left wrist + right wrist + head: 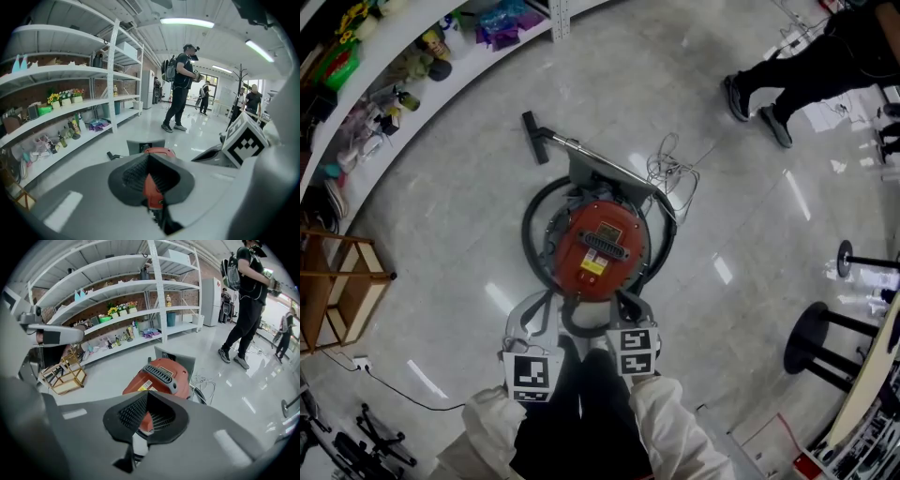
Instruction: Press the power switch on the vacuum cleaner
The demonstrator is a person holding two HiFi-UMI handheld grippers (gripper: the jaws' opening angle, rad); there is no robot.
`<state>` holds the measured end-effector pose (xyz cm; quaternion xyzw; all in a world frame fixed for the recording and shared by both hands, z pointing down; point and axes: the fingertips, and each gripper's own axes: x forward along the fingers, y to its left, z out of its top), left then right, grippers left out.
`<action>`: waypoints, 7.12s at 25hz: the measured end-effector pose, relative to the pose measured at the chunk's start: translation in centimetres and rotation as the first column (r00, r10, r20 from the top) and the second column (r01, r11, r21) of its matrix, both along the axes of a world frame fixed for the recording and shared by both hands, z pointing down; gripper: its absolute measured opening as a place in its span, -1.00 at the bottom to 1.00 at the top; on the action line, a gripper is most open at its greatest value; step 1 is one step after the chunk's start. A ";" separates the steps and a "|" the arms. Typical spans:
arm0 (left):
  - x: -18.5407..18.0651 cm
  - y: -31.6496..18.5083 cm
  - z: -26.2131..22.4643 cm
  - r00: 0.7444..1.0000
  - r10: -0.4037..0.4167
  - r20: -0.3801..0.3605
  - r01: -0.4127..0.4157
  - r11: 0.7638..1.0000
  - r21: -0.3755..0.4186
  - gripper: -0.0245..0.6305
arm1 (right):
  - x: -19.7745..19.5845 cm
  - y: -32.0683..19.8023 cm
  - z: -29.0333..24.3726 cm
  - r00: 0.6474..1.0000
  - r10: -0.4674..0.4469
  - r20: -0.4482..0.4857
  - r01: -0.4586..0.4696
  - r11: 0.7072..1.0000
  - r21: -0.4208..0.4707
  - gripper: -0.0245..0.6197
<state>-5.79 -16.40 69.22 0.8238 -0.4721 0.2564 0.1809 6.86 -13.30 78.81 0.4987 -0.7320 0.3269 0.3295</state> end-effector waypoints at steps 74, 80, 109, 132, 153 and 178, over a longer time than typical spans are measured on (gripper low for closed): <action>3.1 3.0 -30.1 0.999 -0.038 -0.038 0.049 0.939 0.341 -0.93 | 9.8 2.6 -39.5 0.987 0.035 0.158 -0.113 0.852 0.512 -0.92; 2.9 4.5 -30.4 0.999 -0.044 -0.026 0.050 0.936 0.347 -0.93 | 10.1 3.7 -39.3 0.984 0.038 0.173 -0.122 0.851 0.511 -0.92; -5.7 18.7 -29.9 0.995 0.069 -0.066 -0.040 0.930 0.366 -0.93 | 1.3 18.2 -41.5 0.983 0.131 0.132 -0.184 0.797 0.575 -0.92; -9.7 25.7 -32.1 0.983 0.122 -0.137 -0.052 0.902 0.428 -0.93 | -2.5 26.5 -44.6 0.978 0.188 0.088 -0.199 0.728 0.657 -0.92; -8.8 29.2 -31.6 0.982 0.116 -0.151 -0.055 0.931 0.360 -0.93 | -2.7 30.0 -43.4 0.978 0.188 0.087 -0.203 0.782 0.590 -0.92; -4.0 30.3 -32.5 0.989 0.103 -0.111 -0.053 0.924 0.379 -0.93 | 0.6 30.7 -43.5 0.984 0.137 0.119 -0.181 0.775 0.606 -0.93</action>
